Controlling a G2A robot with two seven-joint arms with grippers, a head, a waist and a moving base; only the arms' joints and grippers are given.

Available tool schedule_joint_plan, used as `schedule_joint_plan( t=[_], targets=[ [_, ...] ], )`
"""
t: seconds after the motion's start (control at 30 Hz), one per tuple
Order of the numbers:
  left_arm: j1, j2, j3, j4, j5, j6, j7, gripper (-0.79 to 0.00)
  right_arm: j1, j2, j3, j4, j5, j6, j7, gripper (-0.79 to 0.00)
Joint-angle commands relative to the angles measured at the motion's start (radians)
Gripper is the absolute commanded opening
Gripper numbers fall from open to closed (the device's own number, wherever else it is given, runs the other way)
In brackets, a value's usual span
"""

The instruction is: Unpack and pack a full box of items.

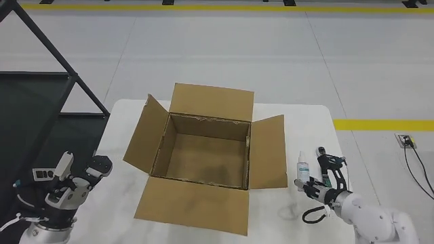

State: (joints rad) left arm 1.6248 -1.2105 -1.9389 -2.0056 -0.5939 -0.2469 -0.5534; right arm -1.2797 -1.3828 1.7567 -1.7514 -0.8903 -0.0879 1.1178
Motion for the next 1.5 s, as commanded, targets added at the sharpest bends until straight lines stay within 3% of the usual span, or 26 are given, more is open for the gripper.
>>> schedule_joint_plan(
  t=[0.0,0.4,0.47,0.57,1.4,1.43,1.47],
  targets=[
    [-0.005,0.001,0.004,-0.005,0.006,0.004,-0.003,0.0,0.012,0.004,-0.007,0.019,-0.013,0.016,0.013,-0.785],
    [-0.015,0.003,0.011,-0.003,0.013,0.011,-0.002,0.0,0.074,0.023,-0.052,0.108,-0.054,0.091,0.04,-0.782],
    [-0.012,0.003,0.008,-0.003,0.011,0.01,0.001,0.0,0.086,0.026,-0.058,0.118,-0.067,0.106,0.041,-0.631],
    [-0.007,0.003,0.004,-0.007,0.008,0.007,0.004,0.0,0.091,0.029,-0.069,0.12,-0.083,0.126,0.031,-0.477],
    [0.004,0.004,-0.02,0.0,-0.008,-0.01,0.008,0.0,0.039,0.057,-0.08,0.035,-0.045,0.175,-0.023,-0.397],
    [0.005,0.004,-0.026,0.003,-0.009,-0.011,0.009,0.0,0.029,0.059,-0.074,0.021,-0.029,0.167,-0.029,-0.382],
    [0.006,0.005,-0.033,0.006,-0.01,-0.011,0.006,0.0,0.019,0.06,-0.065,0.005,-0.012,0.16,-0.038,-0.289]
  ],
)
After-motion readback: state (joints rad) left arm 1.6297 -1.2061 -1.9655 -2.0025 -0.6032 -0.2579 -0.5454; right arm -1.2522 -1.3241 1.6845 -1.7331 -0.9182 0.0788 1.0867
